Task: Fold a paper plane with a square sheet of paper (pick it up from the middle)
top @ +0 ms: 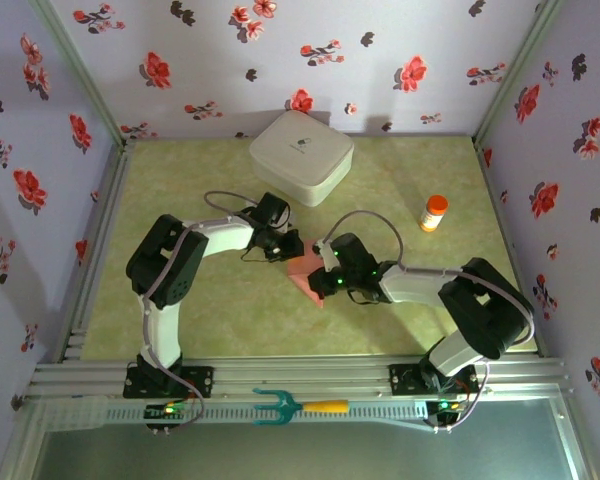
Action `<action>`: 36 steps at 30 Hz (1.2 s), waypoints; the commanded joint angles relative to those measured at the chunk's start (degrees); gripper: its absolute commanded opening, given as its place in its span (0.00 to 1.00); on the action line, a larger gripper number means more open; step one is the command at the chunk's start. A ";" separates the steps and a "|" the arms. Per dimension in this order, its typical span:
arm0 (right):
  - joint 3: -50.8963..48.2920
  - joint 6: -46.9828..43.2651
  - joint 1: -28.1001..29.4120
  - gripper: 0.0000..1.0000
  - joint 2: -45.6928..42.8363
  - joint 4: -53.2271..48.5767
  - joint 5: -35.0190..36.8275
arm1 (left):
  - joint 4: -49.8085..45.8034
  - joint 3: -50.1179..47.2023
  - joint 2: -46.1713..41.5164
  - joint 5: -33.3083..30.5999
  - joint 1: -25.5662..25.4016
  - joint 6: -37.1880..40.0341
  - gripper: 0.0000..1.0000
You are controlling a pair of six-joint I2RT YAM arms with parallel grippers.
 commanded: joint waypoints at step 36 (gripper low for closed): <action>5.41 2.11 -1.35 0.02 4.05 -9.71 5.55 | -1.07 -2.62 -0.07 -2.08 -0.51 0.05 0.14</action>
